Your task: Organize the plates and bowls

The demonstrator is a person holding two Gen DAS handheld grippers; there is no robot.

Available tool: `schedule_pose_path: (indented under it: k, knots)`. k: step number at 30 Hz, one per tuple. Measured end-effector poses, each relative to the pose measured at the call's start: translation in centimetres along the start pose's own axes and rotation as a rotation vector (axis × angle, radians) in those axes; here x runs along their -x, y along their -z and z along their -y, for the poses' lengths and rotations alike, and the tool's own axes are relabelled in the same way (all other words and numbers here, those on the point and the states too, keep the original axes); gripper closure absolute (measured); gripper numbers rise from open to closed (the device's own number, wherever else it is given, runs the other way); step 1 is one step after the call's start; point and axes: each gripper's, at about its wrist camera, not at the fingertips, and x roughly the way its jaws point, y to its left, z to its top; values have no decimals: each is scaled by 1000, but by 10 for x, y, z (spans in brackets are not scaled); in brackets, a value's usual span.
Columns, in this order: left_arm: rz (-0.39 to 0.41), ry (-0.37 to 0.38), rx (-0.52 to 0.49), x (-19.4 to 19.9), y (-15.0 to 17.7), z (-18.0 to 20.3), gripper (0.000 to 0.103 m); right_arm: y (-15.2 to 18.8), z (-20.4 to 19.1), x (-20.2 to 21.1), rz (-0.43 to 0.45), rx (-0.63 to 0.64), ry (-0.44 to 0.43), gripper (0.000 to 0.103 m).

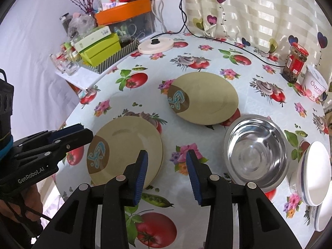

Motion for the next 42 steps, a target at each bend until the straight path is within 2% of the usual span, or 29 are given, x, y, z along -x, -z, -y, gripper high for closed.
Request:
schedule_pose_path:
  k: [13,23,42]
  knots:
    - [-5,12,-23,-13,-17,9,70,-12,15,3,13,-13,15,65]
    - [-11,14,-44,-36,-41,17,70,-34,42,-1,29,-32,43,65]
    - [-65,8,-50,-98,-82,22,70,-74,98,-42,-2,-89,55,65]
